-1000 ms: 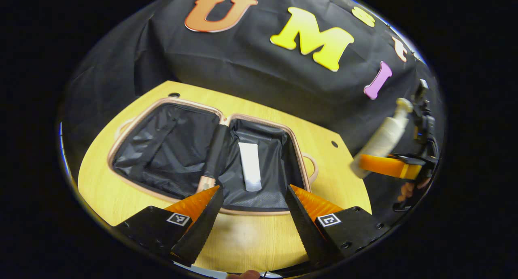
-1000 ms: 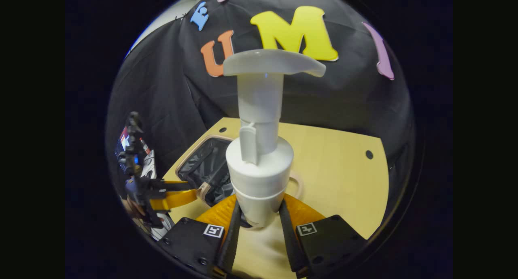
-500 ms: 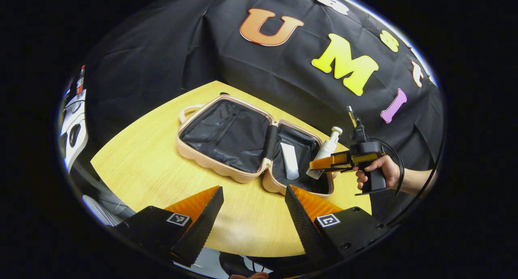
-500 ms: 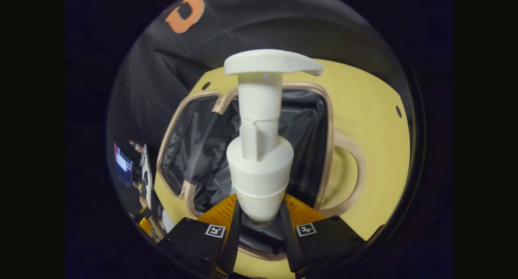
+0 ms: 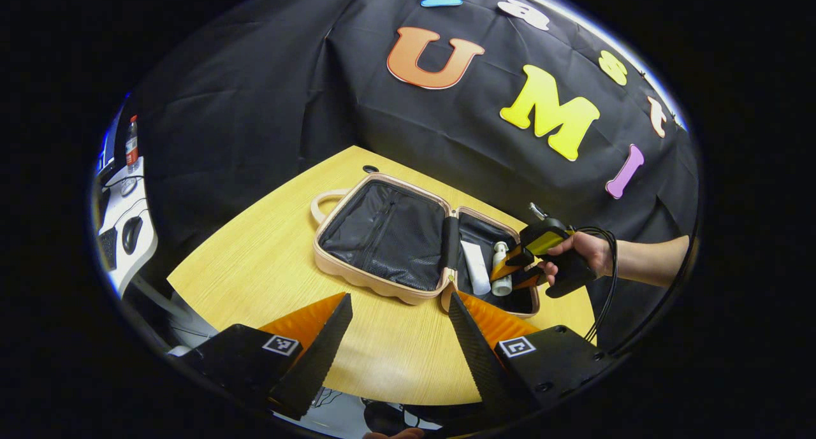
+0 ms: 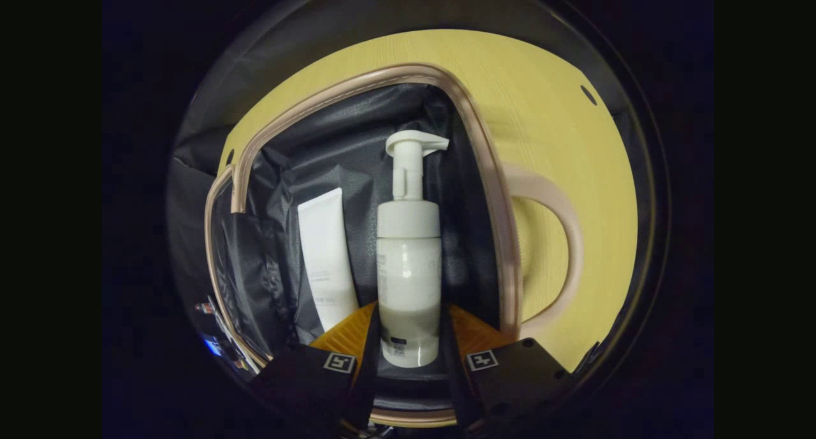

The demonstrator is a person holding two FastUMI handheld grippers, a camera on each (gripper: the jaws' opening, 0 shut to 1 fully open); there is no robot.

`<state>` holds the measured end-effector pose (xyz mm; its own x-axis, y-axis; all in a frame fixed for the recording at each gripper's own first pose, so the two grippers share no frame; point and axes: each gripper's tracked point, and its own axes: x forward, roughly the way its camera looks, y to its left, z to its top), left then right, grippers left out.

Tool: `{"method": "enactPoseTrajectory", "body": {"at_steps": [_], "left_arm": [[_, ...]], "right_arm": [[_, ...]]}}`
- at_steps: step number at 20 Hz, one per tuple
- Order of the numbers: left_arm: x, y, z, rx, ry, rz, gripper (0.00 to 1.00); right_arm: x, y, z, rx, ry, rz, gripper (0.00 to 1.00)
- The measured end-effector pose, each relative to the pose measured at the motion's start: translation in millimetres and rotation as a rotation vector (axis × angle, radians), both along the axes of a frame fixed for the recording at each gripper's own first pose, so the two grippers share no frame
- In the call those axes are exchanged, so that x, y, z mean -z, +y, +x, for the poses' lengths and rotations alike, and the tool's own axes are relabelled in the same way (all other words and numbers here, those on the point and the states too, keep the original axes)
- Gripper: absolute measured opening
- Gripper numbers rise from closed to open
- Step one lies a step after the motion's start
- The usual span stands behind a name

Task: First open the suitcase, pack the skin care products into it, and then close the suitcase.

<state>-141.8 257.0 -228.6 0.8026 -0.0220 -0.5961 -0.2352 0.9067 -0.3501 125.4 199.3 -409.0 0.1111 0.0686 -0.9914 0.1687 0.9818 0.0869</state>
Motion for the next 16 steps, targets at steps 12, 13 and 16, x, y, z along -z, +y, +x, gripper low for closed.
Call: {"method": "enactPoseTrajectory", "body": {"at_steps": [12, 13, 16], "left_arm": [[21.5, 80.6, 31.6, -0.074, -0.171, -0.084, 0.98], [28.0, 95.0, 38.4, -0.101, -0.192, -0.136, 0.99], [36.3, 105.0, 63.6, -0.095, -0.259, -0.303, 0.98]], "right_arm": [[-101.9, -21.9, -15.8, -0.261, -0.357, -0.081, 0.68], [-116.0, -27.4, -18.6, -0.291, -0.401, -0.098, 0.68], [-164.4, -47.0, -29.3, -0.36, -0.56, -0.176, 0.68]]}}
